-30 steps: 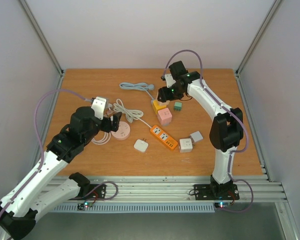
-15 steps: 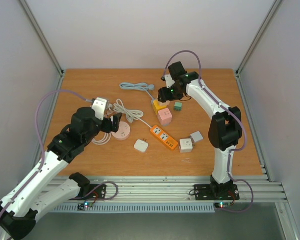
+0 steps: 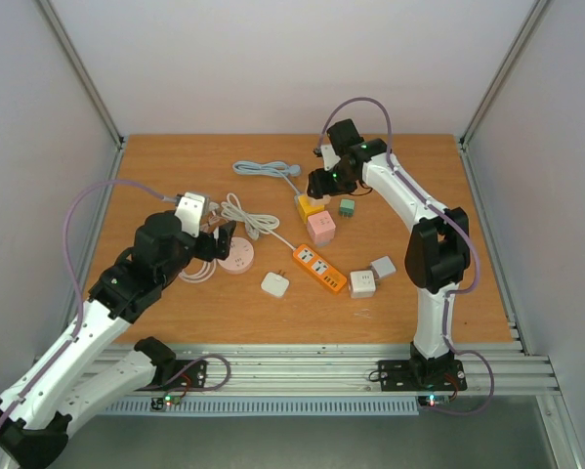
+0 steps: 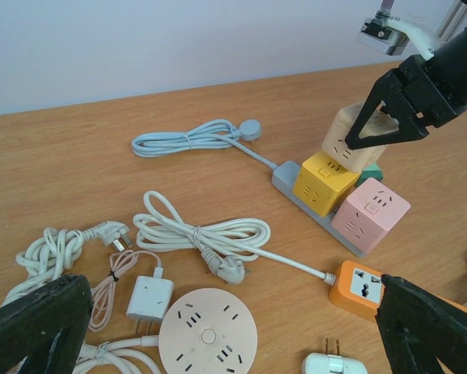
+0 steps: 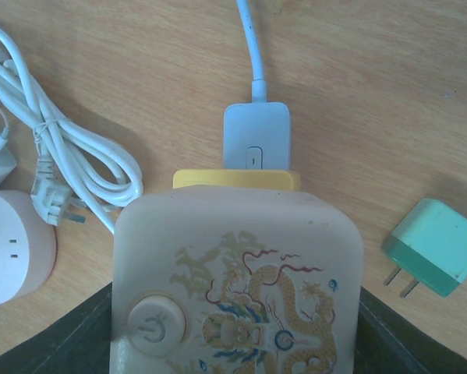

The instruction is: Insert the plug

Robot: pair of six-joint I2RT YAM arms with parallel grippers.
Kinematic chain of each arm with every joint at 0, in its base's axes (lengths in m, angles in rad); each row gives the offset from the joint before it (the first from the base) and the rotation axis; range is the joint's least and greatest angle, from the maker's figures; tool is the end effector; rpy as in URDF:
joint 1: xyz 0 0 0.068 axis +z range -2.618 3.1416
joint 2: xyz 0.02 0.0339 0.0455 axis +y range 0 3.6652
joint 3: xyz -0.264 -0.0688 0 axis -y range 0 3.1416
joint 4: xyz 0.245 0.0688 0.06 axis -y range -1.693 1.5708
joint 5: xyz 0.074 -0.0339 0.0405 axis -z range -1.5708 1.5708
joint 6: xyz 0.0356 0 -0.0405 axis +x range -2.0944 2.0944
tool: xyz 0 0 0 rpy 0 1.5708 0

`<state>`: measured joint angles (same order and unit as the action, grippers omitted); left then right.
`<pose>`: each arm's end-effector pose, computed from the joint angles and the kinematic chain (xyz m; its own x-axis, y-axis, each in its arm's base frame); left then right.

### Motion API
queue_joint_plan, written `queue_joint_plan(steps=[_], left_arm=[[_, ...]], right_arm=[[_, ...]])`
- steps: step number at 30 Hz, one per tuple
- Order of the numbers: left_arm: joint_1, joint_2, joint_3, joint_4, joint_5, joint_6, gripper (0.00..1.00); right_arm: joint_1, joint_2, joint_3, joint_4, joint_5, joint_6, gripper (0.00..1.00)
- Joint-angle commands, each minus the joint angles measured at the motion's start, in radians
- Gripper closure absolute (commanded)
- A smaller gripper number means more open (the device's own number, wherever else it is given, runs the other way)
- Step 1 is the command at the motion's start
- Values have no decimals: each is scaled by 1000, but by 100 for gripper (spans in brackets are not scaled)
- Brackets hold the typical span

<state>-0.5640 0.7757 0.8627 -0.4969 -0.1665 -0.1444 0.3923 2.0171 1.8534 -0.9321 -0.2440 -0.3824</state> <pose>0.1472 -0.0861 0.3359 -0.3907 0.0792 -0.9171 0.3461 0.9358 -0.0666 0.3988 0.1743 0.2744 -0.5859 -0.6343 -0.5045 -0.7455 0.6658 0.0287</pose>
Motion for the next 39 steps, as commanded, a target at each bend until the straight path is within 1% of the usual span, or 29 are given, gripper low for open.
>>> queue_joint_plan(steps=[1, 7, 11, 19, 26, 30, 34, 39], left_arm=[[4, -11, -8, 59, -8, 16, 0], [4, -10, -8, 60, -7, 16, 1], [4, -9, -10, 62, -6, 16, 1], [4, -4, -10, 59, -5, 16, 1], [4, -1, -11, 59, -5, 16, 1], [4, -2, -10, 58, -5, 16, 0], [5, 0, -11, 58, -4, 16, 1], [4, 2, -11, 59, -1, 14, 1]], right_arm=[[-4, -14, 39, 11, 0, 22, 55], [-4, -39, 42, 32, -2, 24, 55], [-3, -5, 68, 5, -10, 42, 55], [-3, 42, 62, -9, 5, 42, 56], [-3, 52, 46, -21, 28, 28, 56], [-3, 50, 48, -52, 49, 8, 56], [-3, 43, 69, -101, 29, -15, 56], [-3, 45, 90, -121, 24, -24, 56]])
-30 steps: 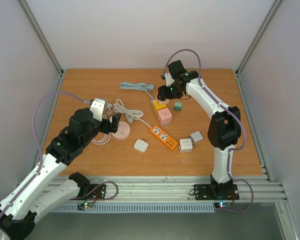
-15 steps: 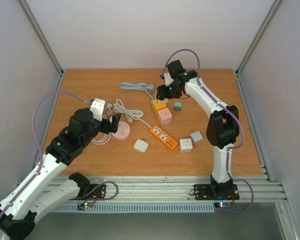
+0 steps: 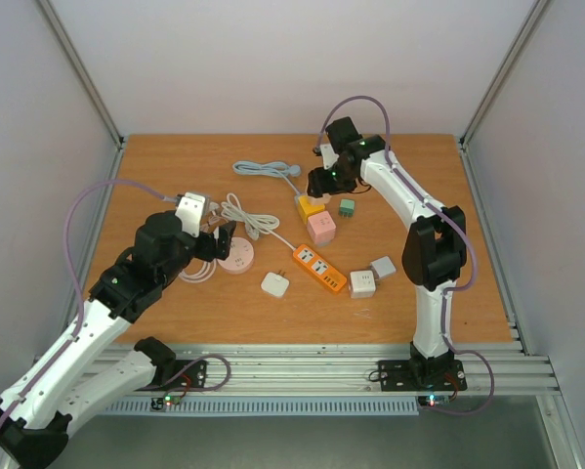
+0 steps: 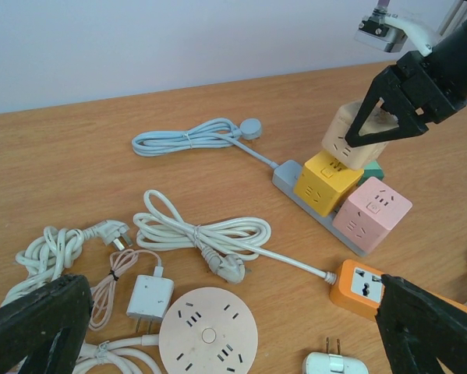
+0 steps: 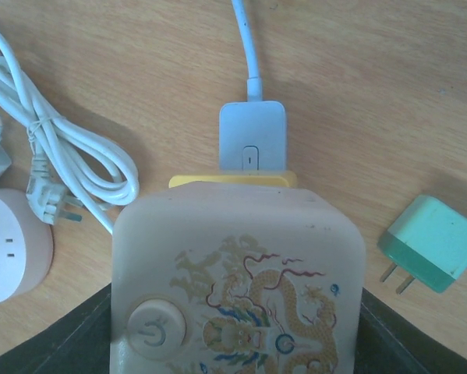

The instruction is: Insert the plug

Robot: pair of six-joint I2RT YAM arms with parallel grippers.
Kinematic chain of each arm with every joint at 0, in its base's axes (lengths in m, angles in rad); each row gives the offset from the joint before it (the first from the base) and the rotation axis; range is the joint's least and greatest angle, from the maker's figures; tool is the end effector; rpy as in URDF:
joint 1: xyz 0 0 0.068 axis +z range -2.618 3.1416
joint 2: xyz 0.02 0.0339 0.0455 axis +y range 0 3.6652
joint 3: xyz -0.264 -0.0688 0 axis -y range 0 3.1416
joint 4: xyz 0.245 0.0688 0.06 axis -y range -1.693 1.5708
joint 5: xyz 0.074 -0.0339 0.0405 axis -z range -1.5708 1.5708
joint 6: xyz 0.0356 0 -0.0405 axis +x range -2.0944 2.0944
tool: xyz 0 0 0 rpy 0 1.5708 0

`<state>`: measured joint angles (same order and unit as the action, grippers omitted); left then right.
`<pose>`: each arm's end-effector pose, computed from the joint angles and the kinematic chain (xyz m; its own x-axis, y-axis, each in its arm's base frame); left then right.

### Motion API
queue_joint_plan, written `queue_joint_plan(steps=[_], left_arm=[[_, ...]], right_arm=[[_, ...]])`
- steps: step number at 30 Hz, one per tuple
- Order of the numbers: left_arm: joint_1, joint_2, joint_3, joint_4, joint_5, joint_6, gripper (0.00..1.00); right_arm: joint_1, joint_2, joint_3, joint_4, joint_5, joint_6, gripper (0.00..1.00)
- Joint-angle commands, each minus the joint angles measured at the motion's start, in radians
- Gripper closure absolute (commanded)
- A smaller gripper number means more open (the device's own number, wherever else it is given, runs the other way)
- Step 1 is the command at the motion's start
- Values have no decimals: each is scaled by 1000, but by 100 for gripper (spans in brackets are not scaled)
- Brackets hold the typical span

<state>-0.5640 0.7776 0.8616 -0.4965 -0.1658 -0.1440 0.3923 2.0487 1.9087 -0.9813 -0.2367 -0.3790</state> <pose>0.1476 -0.0864 0.3353 -0.3926 0.0809 -0.9161 0.3467 0.9357 -0.0660 0.4030 0.1758 0.2753 -0.6008 -0.6378 -0.4818 -0.7407 0.6709 0.0354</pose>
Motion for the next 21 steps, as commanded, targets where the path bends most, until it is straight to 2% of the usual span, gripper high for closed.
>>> queue_joint_plan(steps=[1, 11, 21], left_arm=[[4, -2, -10, 58, -1, 14, 1], [4, -2, -10, 60, 2, 14, 1], [4, 0, -10, 62, 2, 12, 1]], right_arm=[[-3, 19, 35, -71, 12, -28, 56], [-2, 86, 33, -54, 26, 9, 56], [3, 88, 33, -76, 50, 0, 55]])
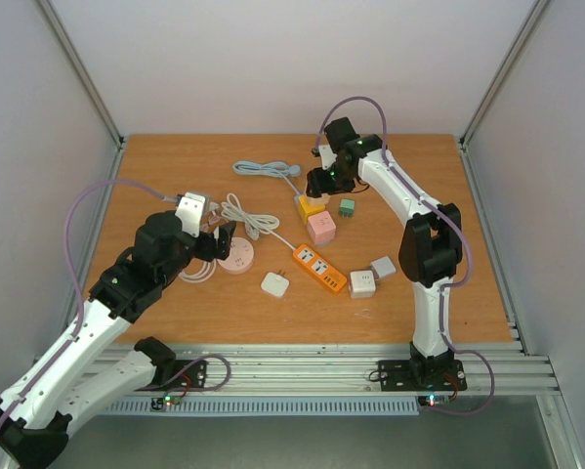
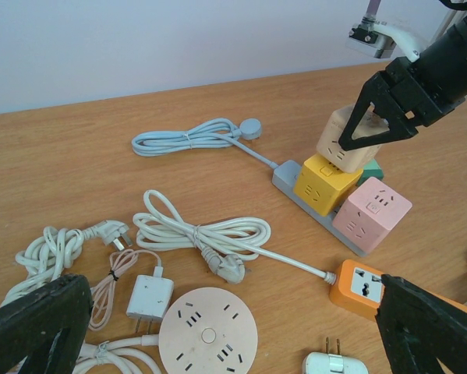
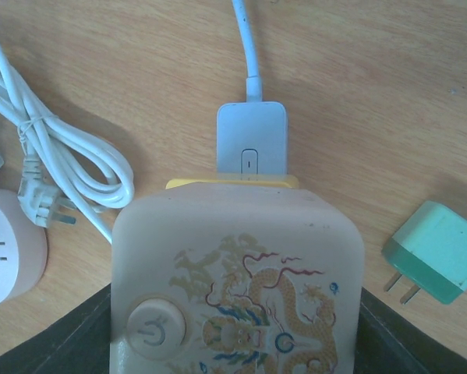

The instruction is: Insert the plug

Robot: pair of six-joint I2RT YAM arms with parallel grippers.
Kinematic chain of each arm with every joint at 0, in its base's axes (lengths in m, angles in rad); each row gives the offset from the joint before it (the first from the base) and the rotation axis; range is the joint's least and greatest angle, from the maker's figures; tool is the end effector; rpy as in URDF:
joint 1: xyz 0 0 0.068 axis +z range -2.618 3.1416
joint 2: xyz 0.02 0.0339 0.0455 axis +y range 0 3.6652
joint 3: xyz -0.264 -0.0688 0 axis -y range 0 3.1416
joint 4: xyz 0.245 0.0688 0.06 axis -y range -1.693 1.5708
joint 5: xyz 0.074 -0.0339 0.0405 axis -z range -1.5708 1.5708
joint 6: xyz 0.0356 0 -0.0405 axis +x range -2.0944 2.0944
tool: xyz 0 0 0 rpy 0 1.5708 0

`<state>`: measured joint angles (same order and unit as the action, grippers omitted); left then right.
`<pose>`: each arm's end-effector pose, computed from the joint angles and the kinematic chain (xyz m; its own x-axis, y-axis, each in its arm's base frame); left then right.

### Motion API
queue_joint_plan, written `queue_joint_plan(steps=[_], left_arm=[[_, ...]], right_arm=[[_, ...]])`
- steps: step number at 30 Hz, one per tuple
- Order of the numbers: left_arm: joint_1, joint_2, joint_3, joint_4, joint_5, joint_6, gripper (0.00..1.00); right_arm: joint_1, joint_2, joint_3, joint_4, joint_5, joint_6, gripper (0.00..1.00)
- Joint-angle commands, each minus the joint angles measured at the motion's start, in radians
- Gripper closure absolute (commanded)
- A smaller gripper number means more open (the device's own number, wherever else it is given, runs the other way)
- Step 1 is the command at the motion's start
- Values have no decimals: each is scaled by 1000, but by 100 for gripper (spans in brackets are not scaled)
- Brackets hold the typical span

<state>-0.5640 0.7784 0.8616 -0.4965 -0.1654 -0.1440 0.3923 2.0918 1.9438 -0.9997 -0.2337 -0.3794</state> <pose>0.1477 -0.0865 0.3352 -0.3933 0.0813 -0.9158 0.3470 0.9355 -0.0660 0.4101 0.1786 0.2666 -0.6124 -0.6433 -0.4596 -0.7391 0.6721 0.0441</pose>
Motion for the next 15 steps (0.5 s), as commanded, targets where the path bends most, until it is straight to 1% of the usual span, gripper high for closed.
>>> queue_joint_plan(steps=[1, 6, 15], left_arm=[[4, -1, -10, 62, 1, 13, 1], [4, -2, -10, 61, 0, 15, 1], [4, 2, -10, 63, 1, 15, 1]], right_arm=[[7, 51, -3, -66, 56, -5, 55], [33, 95, -13, -103, 131, -24, 55], [58, 117, -115, -102, 168, -13, 56]])
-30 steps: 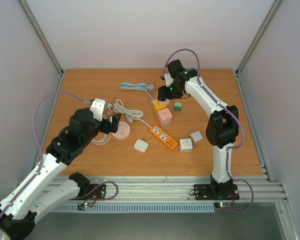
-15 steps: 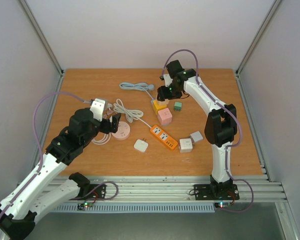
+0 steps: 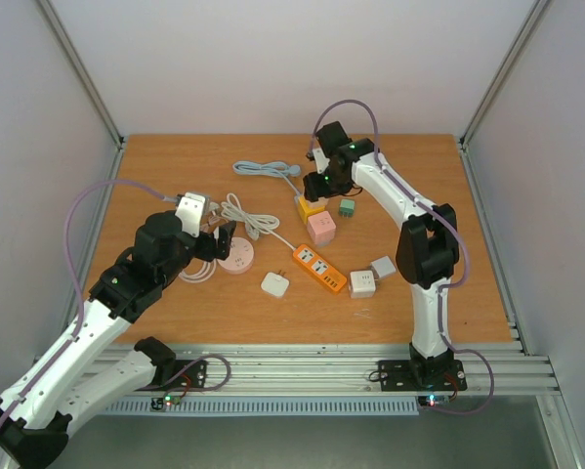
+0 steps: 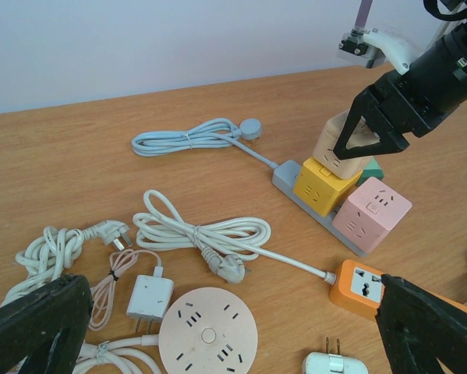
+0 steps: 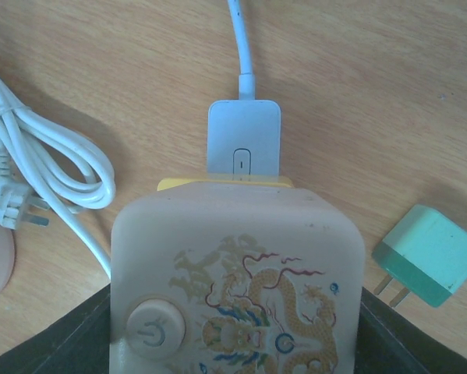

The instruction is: Insert the plug

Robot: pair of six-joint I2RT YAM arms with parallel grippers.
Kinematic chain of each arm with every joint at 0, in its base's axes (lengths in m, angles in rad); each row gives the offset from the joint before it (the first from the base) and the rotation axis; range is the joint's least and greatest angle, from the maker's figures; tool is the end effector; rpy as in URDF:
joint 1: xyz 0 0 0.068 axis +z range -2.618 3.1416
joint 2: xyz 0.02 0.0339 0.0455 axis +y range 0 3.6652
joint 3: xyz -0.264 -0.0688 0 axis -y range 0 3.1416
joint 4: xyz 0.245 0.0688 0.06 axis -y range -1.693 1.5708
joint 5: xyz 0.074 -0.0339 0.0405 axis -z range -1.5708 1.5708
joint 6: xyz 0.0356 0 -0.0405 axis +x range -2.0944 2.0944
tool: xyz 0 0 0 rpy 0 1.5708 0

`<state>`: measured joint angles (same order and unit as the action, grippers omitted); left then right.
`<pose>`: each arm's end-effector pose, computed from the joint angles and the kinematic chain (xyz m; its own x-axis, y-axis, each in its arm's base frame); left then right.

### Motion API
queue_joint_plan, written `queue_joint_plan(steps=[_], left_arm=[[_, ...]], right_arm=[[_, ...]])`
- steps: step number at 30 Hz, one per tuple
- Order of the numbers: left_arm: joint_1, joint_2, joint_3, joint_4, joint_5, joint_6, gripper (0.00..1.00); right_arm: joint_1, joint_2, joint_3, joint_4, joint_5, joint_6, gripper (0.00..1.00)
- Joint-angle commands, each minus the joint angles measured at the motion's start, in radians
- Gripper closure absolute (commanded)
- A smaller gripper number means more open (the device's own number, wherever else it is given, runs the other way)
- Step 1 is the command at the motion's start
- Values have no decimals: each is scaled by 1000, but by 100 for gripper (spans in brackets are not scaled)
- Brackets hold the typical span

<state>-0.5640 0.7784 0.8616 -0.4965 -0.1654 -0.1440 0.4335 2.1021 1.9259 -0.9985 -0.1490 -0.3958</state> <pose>0.1477 -0.0865 0.3352 -0.3933 0.0813 -0.9158 0.3470 0.9355 -0.0660 0.4040 0.1928 0.2565 -0.5923 -0.6943 -0.4088 -0.7540 0.6565 -0.0224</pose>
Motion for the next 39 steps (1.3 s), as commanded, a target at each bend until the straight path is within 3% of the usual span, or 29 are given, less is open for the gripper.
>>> queue_joint_plan(steps=[1, 11, 18, 29, 39], left_arm=[[4, 3, -10, 61, 1, 15, 1], [4, -1, -12, 60, -5, 17, 1], [4, 2, -12, 60, -5, 17, 0], [4, 7, -12, 59, -5, 16, 1], [4, 15, -12, 59, -2, 16, 1]], right_arm=[[17, 112, -106, -105, 84, 6, 55], [17, 218, -106, -175, 42, 13, 56], [30, 269, -114, -197, 177, 23, 57], [49, 323, -122, -204, 214, 49, 57], [51, 155, 51, -246, 172, 90, 34]])
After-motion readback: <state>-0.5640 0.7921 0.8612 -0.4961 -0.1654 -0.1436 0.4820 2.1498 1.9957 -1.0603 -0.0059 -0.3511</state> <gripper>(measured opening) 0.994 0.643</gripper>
